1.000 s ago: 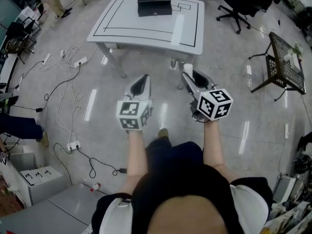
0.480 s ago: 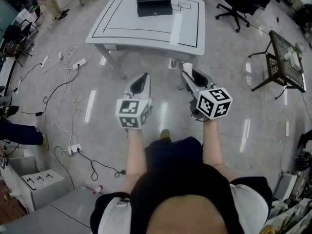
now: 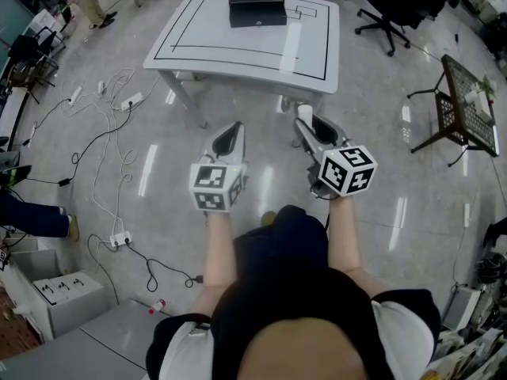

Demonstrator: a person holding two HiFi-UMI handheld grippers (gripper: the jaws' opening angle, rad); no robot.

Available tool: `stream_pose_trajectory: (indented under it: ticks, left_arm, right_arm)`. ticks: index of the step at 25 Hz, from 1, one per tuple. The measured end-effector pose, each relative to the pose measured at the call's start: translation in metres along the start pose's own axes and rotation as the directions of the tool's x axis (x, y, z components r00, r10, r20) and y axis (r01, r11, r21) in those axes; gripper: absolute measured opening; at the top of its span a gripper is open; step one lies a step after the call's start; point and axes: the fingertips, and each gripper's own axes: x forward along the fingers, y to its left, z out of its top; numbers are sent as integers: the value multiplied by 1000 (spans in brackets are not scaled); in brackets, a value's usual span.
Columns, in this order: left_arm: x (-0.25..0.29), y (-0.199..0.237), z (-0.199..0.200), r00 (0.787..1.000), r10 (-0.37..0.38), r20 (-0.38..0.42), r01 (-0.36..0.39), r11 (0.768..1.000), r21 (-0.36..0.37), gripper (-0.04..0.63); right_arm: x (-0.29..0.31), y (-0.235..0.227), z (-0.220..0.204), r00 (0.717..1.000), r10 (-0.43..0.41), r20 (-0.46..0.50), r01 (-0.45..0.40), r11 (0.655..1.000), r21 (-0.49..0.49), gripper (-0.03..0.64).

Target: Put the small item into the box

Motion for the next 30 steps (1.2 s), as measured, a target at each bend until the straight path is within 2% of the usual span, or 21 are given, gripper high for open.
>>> stream_pose_trajectory:
  ticks: [14, 30]
  left_arm:
    - [7, 11, -9, 1000, 2, -24, -2, 1000, -12, 8]
    - [41, 19, 2, 1000, -17, -7, 16, 999, -35, 8]
  right_arm:
    - [11, -2, 1, 1000, 2, -4, -2, 1000, 10, 141]
    - [29, -16, 14, 1000, -6, -28, 5, 1000, -24, 141]
